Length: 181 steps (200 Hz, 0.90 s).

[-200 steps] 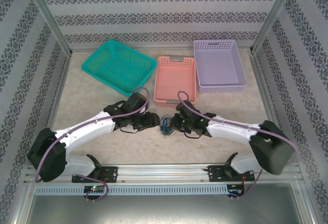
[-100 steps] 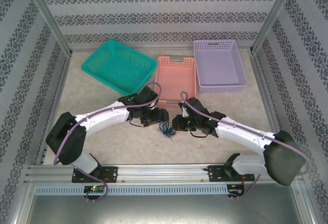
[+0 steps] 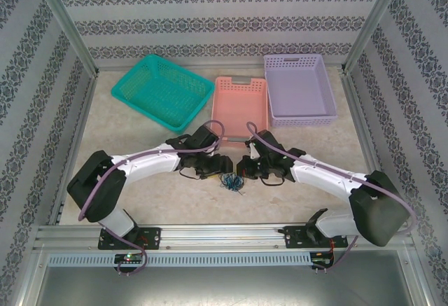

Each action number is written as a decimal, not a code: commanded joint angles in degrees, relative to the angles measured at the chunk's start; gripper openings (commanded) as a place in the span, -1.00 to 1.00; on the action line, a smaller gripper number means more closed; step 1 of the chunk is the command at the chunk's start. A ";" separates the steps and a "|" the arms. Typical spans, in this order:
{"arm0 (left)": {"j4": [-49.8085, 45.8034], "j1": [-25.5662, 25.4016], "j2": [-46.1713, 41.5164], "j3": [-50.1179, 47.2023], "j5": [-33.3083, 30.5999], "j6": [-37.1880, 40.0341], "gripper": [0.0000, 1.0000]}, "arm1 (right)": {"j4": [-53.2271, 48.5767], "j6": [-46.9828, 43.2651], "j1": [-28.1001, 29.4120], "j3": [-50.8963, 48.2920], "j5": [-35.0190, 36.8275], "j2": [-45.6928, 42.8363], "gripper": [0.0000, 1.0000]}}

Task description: Untangle the cables

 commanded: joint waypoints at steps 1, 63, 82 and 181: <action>1.91 -0.78 -4.98 -1.57 -0.20 1.91 0.39 | -0.70 -1.15 -1.08 1.79 -4.08 1.67 -0.90; -1.98 -0.74 3.70 2.20 8.85 13.02 0.31 | -2.81 -2.69 -2.30 3.01 -7.71 6.23 -0.87; -2.90 -0.84 6.40 3.05 7.66 14.07 0.17 | -3.53 -3.04 -2.73 3.38 -7.70 6.61 -0.85; -8.31 2.33 -2.61 -3.55 -14.15 1.92 -1.00 | -13.30 -4.90 -8.89 -0.35 1.77 -1.84 -0.80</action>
